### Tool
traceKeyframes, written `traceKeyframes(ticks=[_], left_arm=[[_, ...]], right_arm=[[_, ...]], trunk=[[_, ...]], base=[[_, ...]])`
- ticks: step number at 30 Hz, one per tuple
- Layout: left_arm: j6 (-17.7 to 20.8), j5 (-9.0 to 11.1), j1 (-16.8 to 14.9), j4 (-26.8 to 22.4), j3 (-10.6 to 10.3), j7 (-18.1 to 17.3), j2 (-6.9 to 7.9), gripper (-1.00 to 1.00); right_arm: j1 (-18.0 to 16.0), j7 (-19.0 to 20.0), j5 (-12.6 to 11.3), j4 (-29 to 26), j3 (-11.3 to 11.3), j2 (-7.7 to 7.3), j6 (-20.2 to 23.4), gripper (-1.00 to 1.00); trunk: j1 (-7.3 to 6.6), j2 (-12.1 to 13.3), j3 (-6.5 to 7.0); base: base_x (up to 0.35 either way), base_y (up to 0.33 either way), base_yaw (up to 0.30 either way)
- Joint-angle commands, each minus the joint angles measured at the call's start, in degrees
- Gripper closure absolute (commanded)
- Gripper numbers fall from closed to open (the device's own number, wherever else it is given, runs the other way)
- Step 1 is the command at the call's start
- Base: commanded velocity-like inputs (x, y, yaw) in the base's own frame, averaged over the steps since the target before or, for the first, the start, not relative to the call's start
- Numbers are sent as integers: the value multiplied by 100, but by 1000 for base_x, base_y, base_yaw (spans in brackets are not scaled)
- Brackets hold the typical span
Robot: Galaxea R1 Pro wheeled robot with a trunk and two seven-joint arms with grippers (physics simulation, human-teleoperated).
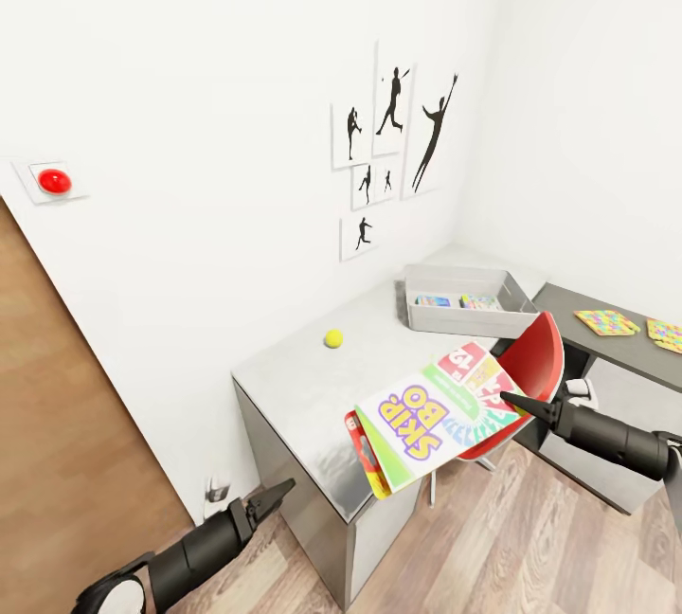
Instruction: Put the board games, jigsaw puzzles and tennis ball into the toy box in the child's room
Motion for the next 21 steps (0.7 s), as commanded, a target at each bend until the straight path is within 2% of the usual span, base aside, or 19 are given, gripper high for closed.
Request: traceKeyframes(ticks=[1, 10, 17, 21], left_arm=[[31, 33, -2, -3, -2, 8, 3, -100], [264, 29, -173, 304, -29, -530, -1, -100], [309, 35, -235, 446, -40, -754, -7, -100], [309, 32, -250, 476, -65, -1000, -12, -100]], right_arm=[[-4, 7, -13, 0, -2, -1, 37, 100], [-4, 24, -15, 0, 23, -1, -46, 100], [0, 28, -14, 0, 54, 5, -164, 100], [2, 30, -15, 0, 84, 8, -240, 100]], trunk=[[3, -11, -11], [3, -11, -11], [3, -11, -11], [3, -11, -11]], base=[[0, 0, 0], [0, 0, 0], [0, 0, 0], [0, 0, 0]])
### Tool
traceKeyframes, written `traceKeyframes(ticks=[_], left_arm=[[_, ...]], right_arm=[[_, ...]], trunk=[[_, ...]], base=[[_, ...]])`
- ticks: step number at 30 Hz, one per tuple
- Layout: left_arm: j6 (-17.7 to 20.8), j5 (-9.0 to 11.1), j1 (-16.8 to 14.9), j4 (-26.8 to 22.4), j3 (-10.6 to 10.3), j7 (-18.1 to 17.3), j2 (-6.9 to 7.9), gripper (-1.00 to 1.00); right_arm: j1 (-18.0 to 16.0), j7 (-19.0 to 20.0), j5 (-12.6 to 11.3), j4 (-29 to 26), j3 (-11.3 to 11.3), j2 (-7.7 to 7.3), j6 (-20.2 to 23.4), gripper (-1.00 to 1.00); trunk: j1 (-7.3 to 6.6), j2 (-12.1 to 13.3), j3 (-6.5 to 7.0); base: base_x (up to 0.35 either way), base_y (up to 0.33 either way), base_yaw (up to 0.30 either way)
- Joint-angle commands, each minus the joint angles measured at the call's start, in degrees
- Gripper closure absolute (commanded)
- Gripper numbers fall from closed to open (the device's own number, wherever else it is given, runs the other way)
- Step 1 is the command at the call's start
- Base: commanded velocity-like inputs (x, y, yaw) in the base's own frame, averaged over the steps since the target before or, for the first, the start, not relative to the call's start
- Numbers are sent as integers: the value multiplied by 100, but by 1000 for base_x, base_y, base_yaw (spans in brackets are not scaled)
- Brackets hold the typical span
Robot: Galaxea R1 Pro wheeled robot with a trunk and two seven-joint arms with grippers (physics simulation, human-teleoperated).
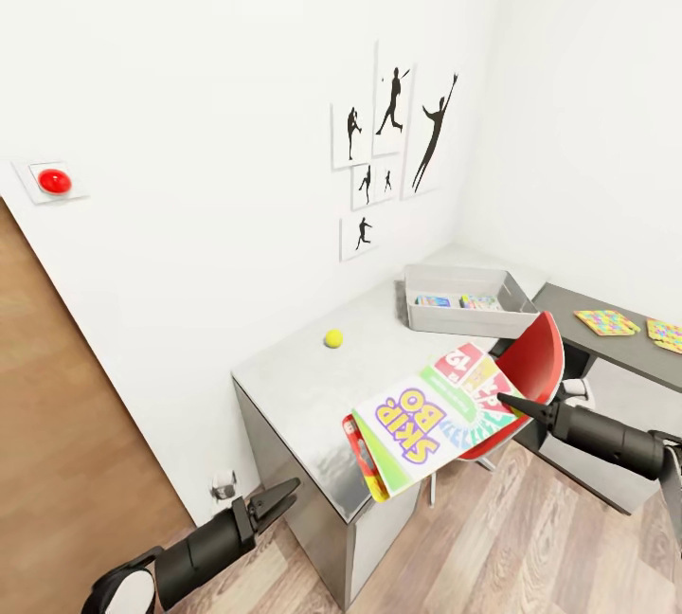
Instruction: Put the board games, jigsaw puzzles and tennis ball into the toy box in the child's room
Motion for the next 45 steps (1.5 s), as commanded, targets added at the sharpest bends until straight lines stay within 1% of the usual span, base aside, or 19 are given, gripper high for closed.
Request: traceKeyframes(ticks=[1, 3, 4, 8, 9, 10, 13, 14, 17, 18, 20, 21, 22, 24, 27, 33, 45], left_arm=[[23, 26, -8, 5, -33, -93, 3, -100], [4, 12, -12, 15, -127, -261, 4, -100], [4, 12, -12, 15, -127, -261, 4, -100], [-34, -4, -22, 21, -317, -432, -2, -100], [-34, -4, -22, 21, -317, -432, -2, -100], [-41, -7, -25, 21, -347, -452, -9, -100], [-54, -31, -59, 28, -405, -492, -97, -100], [-54, -31, -59, 28, -405, -492, -97, -100], [-61, -99, -113, 34, -435, -509, -229, -100], [-61, -99, -113, 34, -435, -509, -229, -100], [-64, -201, -136, 36, -447, -511, -304, -100], [-64, -201, -136, 36, -447, -511, -304, -100], [-64, -260, -146, 37, -451, -512, -337, -100], [-66, -377, -168, 38, -457, -514, -400, -100], [-67, -491, -208, 46, -462, -512, -481, -100], [-68, -574, -247, 60, -468, -509, -548, -100], [-68, -603, -264, 65, -475, -510, -593, -100]], right_arm=[[-3, 8, -12, 0, 26, 0, 19, 100], [4, 10, -13, 0, 110, -1, -14, 100], [4, 10, -13, 0, 110, -1, -14, 100], [17, 11, -14, 0, 314, -5, -148, 100], [17, 11, -14, 0, 314, -5, -148, 100], [20, 13, -14, 0, 361, -3, -198, 100], [26, 39, -18, 0, 488, 4, -309, 100], [26, 39, -18, 0, 488, 4, -309, 100], [29, 57, -24, 0, 587, 10, -371, 100], [29, 57, -24, 0, 587, 10, -371, 100], [30, 64, -27, 0, 632, 18, -394, 100], [30, 64, -27, 0, 632, 18, -394, 100], [31, 66, -28, 0, 653, 26, -404, 100], [31, 69, -26, 0, 695, 51, -418, 100], [32, 74, -18, 0, 766, 97, -431, 100], [37, 74, -10, 0, 849, 143, -440, 100], [61, 74, -7, 0, 899, 165, -450, 100]], trunk=[[3, -12, -12], [3, -12, -12], [3, -12, -12], [3, -12, -12], [3, -12, -12], [3, -12, -12], [3, -12, -12], [3, -12, -12], [3, -12, -12], [3, -12, -12], [3, -12, -12], [3, -12, -12], [3, -12, -12], [3, -12, -12], [3, -12, -12], [3, -12, -12], [3, -12, -12]], base=[[0, 0, 0], [0, 0, 0], [0, 0, 0], [0, 0, 0], [0, 0, 0], [0, 0, 0], [0, 0, 0], [0, 0, 0], [0, 0, 0], [0, 0, 0], [0, 0, 0], [0, 0, 0], [0, 0, 0], [0, 0, 0], [0, 0, 0], [0, 0, 0], [0, 0, 0]])
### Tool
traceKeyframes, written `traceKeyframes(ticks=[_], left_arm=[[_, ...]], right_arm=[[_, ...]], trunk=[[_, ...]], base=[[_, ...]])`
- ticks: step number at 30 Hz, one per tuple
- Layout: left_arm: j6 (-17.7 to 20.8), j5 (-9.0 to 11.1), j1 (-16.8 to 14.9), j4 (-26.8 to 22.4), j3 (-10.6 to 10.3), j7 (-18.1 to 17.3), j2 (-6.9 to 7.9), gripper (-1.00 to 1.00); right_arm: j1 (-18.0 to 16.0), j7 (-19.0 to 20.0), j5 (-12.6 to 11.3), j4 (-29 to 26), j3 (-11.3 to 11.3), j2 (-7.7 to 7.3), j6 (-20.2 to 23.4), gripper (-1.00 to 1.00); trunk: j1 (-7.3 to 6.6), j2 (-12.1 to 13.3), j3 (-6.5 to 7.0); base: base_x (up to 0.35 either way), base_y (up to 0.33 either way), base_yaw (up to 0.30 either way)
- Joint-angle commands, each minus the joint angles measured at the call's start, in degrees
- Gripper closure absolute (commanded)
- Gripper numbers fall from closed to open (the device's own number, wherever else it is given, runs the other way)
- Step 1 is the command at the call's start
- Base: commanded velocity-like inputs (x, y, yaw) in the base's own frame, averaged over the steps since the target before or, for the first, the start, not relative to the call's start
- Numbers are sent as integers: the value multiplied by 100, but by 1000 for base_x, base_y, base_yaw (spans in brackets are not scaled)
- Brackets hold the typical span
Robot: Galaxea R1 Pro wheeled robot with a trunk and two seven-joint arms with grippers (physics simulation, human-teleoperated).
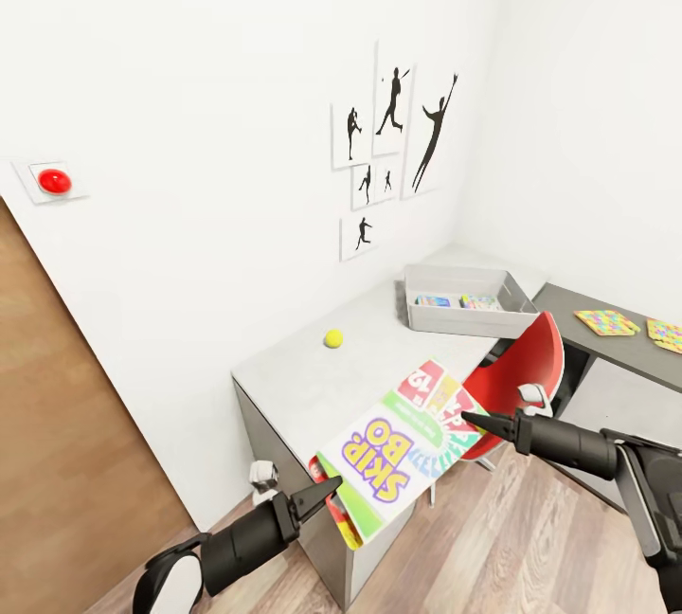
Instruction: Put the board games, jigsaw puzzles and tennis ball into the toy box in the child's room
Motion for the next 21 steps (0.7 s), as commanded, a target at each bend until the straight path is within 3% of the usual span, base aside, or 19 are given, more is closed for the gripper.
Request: traceKeyframes(ticks=[1, 21], left_arm=[[33, 22, -4, -1, 2, 0, -2, -100], [33, 21, -7, 0, 0, -5, -11, -100]], right_arm=[[-5, 7, -17, 0, -1, -1, 45, 100], [2, 7, -16, 0, 4, 44, 34, 100]], trunk=[[3, -12, -12], [3, -12, -12]], base=[[0, 0, 0], [0, 0, 0]])
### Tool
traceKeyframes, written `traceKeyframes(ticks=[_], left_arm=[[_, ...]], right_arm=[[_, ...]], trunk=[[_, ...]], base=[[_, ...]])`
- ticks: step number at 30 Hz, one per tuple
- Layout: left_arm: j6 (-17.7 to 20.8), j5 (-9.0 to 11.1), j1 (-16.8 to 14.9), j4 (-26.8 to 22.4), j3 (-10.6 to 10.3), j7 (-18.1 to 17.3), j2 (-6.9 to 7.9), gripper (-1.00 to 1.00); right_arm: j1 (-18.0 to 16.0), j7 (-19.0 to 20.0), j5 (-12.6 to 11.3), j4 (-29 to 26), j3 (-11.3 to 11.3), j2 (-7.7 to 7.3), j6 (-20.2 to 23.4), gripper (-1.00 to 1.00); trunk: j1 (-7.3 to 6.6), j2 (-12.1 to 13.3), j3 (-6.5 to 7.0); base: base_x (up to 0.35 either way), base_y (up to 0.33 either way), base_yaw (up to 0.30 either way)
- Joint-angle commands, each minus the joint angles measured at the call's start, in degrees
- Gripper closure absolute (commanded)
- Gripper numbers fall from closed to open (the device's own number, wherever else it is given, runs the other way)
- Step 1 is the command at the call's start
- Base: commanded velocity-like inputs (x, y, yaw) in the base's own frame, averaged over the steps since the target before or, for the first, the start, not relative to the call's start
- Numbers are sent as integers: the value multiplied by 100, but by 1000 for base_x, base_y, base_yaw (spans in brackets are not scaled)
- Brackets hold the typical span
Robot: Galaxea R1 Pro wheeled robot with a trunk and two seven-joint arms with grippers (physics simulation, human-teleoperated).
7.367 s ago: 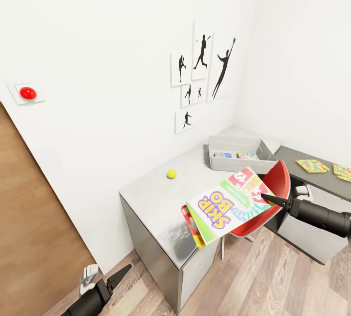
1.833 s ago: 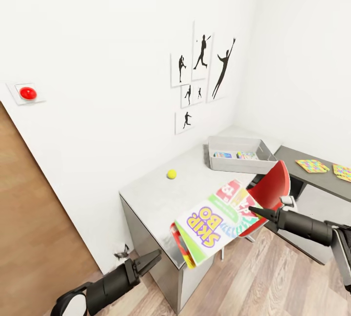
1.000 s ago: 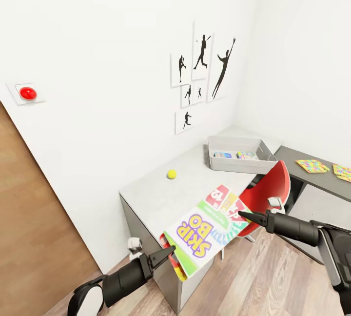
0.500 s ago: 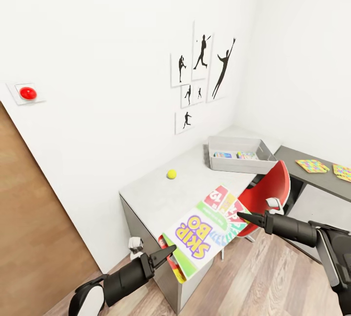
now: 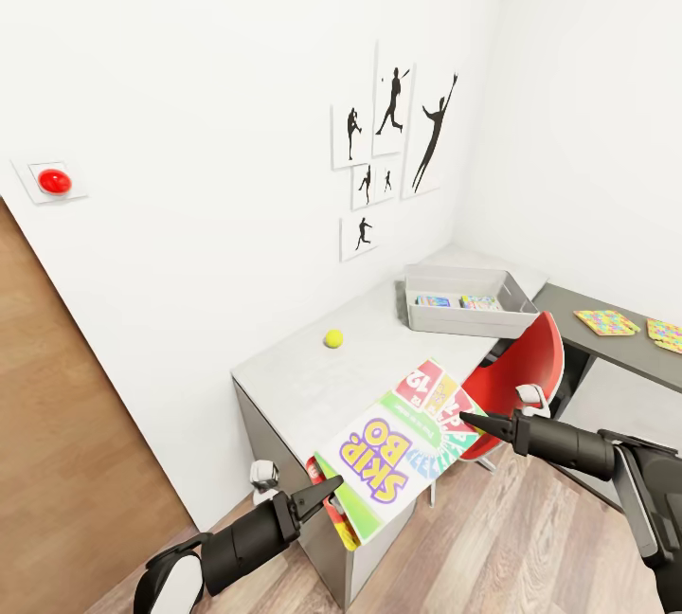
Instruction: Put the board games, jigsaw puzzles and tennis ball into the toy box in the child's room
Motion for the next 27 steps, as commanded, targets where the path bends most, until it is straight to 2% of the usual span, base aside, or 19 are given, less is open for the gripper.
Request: traceKeyframes(ticks=[1, 16, 17, 27], left_arm=[[33, 23, -4, -1, 2, 0, -2, -100], [-72, 22, -4, -4, -6, 7, -2, -100], [-85, 21, -4, -9, -8, 7, -2, 100], [-127, -22, -4, -22, -13, 9, -2, 100]], right_arm=[[-5, 7, -17, 0, -1, -1, 45, 100], [-5, -1, -17, 0, -2, 1, 44, 100], [-5, -1, -17, 0, -2, 1, 44, 100], [-5, 4, -17, 0, -2, -3, 44, 100]], trunk=[[3, -12, -12], [3, -12, -12], [3, -12, -12], [3, -12, -12]], base=[[0, 0, 0], [0, 0, 0], [0, 0, 0], [0, 0, 0]])
